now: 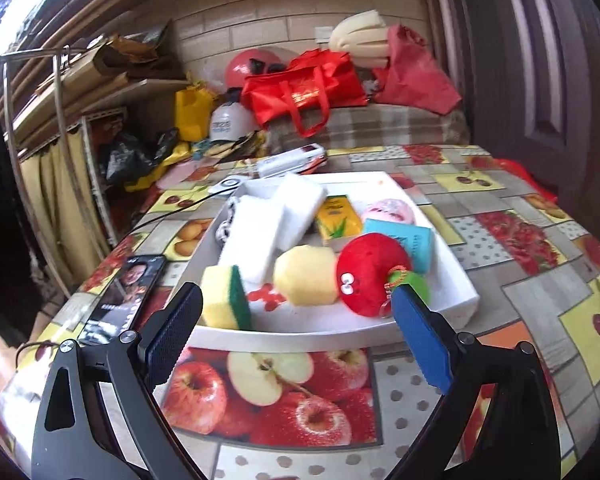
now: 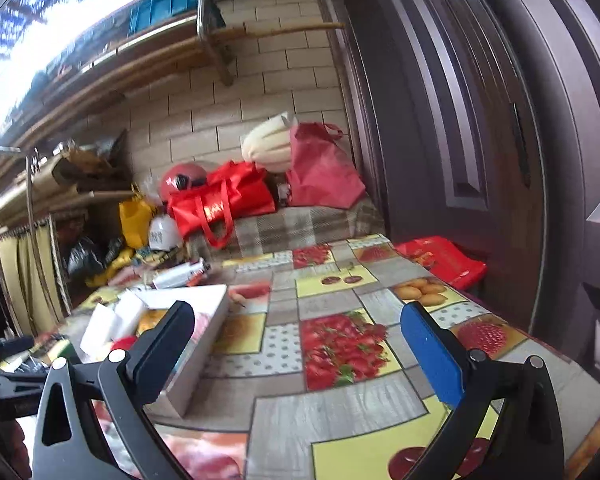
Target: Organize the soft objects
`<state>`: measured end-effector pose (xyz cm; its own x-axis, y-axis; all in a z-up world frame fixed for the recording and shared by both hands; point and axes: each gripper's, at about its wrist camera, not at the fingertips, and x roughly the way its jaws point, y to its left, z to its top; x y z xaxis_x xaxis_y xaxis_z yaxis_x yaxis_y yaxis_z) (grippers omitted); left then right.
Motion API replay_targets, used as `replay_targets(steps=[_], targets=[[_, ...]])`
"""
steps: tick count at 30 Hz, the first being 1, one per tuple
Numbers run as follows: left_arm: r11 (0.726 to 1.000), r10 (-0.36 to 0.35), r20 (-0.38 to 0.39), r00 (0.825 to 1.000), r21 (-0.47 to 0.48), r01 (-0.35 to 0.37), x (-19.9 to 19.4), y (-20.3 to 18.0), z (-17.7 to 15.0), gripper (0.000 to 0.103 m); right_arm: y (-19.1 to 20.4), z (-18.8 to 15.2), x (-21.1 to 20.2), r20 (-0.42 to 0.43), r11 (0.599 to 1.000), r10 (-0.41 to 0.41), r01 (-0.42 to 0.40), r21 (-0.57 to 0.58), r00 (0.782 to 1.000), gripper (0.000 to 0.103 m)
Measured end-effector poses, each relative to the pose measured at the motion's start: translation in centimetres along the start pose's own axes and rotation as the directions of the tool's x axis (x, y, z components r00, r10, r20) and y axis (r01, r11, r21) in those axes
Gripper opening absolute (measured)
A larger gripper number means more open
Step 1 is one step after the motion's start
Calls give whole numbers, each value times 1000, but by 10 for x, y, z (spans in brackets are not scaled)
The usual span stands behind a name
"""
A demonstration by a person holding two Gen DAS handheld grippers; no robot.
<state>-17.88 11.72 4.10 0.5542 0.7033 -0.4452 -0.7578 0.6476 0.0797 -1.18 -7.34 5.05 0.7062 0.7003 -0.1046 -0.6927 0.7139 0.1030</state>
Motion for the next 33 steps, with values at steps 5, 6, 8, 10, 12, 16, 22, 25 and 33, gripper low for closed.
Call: replay_targets(steps=[5, 6, 8, 10, 12, 16, 22, 25, 33], targets=[[999, 13, -13, 1000, -44, -13, 1, 10, -3, 96, 6, -2, -3, 8, 999, -25, 25, -40, 1000, 103], [999, 15, -12, 1000, -44, -16, 1, 10, -3, 96, 7, -2, -2, 7, 999, -26, 26, -46, 1000, 103], [999, 22, -10, 1000, -33, -22, 0, 8, -3, 96, 8, -3, -2, 1, 998, -28, 28, -54, 1000, 103], [999, 28, -8, 1000, -18, -28, 1, 5, -2, 96, 8, -3, -1, -3, 998, -28, 28, -54, 1000, 103], [1000, 27, -3, 1000, -4, -27, 0, 2, -1, 96, 7, -2, -1, -1, 998, -26, 26, -52, 1000, 103], [1000, 5, -4, 1000, 4, -5, 0, 1, -1, 96, 8, -3, -1, 1, 999, -24, 24, -48, 1000, 103], [1000, -4, -22, 1000, 5, 4, 4, 1, -1, 96, 5, -3, -1, -9, 999, -19, 19, -29, 1000, 103], [1000, -14, -10, 1000, 27, 14, 2, -3, -1, 96, 5, -4, -1, -9, 999, -20, 19, -27, 1000, 103], [996, -28, 17, 999, 85, 26, -4, -13, -2, 96, 5, -4, -2, -11, 999, -21, 21, -28, 1000, 103]])
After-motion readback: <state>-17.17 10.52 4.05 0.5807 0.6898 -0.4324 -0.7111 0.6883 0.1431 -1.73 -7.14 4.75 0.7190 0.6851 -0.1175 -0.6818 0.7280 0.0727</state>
